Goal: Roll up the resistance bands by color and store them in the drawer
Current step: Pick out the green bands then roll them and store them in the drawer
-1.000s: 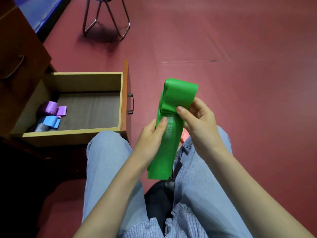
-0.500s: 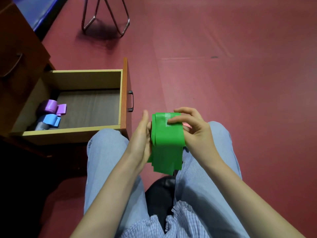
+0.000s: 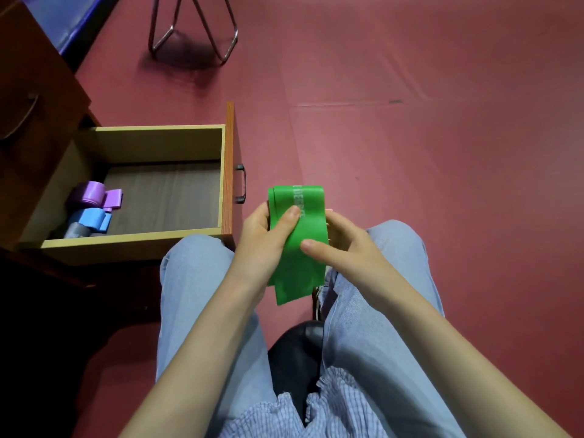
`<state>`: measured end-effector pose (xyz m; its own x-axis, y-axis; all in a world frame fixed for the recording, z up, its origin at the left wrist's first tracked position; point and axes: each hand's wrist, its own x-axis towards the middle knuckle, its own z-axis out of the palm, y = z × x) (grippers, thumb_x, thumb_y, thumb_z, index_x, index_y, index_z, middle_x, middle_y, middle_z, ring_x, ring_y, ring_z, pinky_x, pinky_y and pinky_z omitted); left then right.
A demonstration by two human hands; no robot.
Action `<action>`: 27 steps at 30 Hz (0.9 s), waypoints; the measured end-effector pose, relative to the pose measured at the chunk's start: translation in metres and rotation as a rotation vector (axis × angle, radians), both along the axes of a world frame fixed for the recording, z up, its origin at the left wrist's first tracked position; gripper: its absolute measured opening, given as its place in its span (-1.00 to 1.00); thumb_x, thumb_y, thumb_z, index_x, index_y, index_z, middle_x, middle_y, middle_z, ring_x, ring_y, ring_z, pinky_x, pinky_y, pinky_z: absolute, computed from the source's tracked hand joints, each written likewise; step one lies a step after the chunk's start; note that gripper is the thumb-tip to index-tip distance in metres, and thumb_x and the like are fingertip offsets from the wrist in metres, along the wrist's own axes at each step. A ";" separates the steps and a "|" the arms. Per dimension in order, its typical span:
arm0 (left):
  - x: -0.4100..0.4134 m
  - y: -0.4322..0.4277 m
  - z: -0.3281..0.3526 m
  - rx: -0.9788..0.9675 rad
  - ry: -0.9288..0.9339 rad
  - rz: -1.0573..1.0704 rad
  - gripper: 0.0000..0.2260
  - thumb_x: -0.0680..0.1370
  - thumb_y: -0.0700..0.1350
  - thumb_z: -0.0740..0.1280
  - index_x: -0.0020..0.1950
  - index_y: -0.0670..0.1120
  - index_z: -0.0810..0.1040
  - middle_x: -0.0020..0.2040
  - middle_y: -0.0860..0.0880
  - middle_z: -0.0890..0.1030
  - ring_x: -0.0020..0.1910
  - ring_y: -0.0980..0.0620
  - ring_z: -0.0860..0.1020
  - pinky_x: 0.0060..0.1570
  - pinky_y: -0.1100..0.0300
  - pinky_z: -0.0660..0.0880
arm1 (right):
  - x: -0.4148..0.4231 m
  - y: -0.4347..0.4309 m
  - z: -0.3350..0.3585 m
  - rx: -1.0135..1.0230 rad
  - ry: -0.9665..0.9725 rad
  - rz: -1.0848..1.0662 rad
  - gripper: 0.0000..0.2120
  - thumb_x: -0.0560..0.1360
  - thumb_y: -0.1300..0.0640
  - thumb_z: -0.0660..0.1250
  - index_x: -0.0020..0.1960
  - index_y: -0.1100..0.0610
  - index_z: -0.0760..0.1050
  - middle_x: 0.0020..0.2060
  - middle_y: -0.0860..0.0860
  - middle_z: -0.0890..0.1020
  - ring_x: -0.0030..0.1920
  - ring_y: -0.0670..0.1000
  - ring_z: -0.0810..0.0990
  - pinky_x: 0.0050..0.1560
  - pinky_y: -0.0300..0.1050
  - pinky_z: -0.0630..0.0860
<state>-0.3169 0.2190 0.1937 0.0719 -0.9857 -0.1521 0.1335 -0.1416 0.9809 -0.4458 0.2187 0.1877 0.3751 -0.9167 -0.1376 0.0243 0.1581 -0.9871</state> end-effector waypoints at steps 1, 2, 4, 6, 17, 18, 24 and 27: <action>0.001 0.000 0.000 -0.003 -0.007 -0.004 -0.91 0.54 -0.17 0.23 -0.09 -0.03 0.51 -0.20 0.01 0.60 -0.30 0.20 0.58 -0.30 0.34 0.53 | 0.000 -0.001 0.000 -0.013 0.011 -0.006 -0.68 0.45 0.34 0.30 0.16 0.09 0.45 -0.07 -0.01 0.61 -0.07 -0.10 0.60 -0.01 -0.23 0.56; 0.001 -0.001 0.001 -0.001 -0.013 -0.009 -0.92 0.54 -0.17 0.23 -0.08 -0.03 0.51 -0.19 0.01 0.60 -0.26 0.16 0.58 -0.26 0.32 0.54 | 0.001 -0.002 0.000 -0.008 0.011 -0.024 -0.67 0.44 0.36 0.30 0.13 0.07 0.46 -0.08 -0.01 0.62 -0.08 -0.09 0.61 -0.02 -0.19 0.58; 0.003 -0.002 0.001 0.025 -0.011 -0.030 -0.91 0.53 -0.14 0.24 -0.01 -0.06 0.52 -0.14 -0.02 0.61 -0.17 0.07 0.59 -0.17 0.25 0.56 | 0.002 -0.004 -0.002 0.016 -0.006 -0.065 -0.68 0.43 0.37 0.30 0.06 0.02 0.48 -0.11 -0.04 0.62 -0.13 -0.11 0.62 -0.10 -0.20 0.60; 0.007 -0.002 -0.001 0.094 0.030 -0.070 -0.81 0.54 -0.08 0.21 0.08 -0.11 0.52 -0.04 -0.08 0.63 -0.07 -0.01 0.60 -0.07 0.15 0.56 | 0.003 -0.005 -0.003 0.036 -0.055 -0.105 -0.71 0.44 0.37 0.29 0.05 0.05 0.49 -0.13 -0.05 0.62 -0.17 -0.13 0.63 -0.18 -0.21 0.60; 0.003 0.005 -0.007 0.264 0.227 -0.231 -0.54 0.60 0.13 -0.11 0.19 -0.01 0.50 0.15 -0.04 0.60 0.13 0.08 0.57 0.18 0.11 0.49 | 0.021 -0.004 -0.010 -0.059 -0.115 -0.310 -0.69 0.47 0.40 0.20 0.06 0.03 0.43 -0.12 -0.07 0.58 -0.13 -0.20 0.56 -0.09 -0.35 0.52; 0.001 0.005 -0.005 0.252 0.271 -0.214 -0.53 0.60 0.13 -0.13 0.12 -0.01 0.52 0.11 -0.03 0.61 0.07 0.10 0.59 0.13 0.14 0.52 | 0.023 -0.002 -0.011 -0.069 -0.117 -0.288 -0.68 0.46 0.40 0.20 0.04 0.01 0.43 -0.13 -0.08 0.58 -0.13 -0.21 0.56 -0.09 -0.36 0.51; 0.017 0.005 -0.007 0.334 0.417 -0.327 -0.42 0.53 0.25 -0.11 -0.03 -0.10 0.57 -0.19 -0.04 0.69 -0.20 0.07 0.66 -0.20 0.23 0.60 | 0.021 0.005 -0.025 -0.132 -0.044 -0.166 -0.65 0.27 0.32 0.22 -0.28 -0.16 0.51 -0.05 -0.22 0.55 -0.02 -0.22 0.52 -0.04 -0.28 0.48; 0.021 0.006 -0.012 0.301 0.281 -0.315 -0.74 0.54 -0.02 0.17 0.05 -0.14 0.53 -0.15 -0.06 0.64 -0.26 0.12 0.63 -0.26 0.29 0.57 | 0.021 0.005 -0.027 -0.101 -0.044 -0.126 -0.62 0.29 0.29 0.18 -0.26 -0.19 0.55 0.08 -0.25 0.52 0.12 -0.23 0.49 0.09 -0.25 0.46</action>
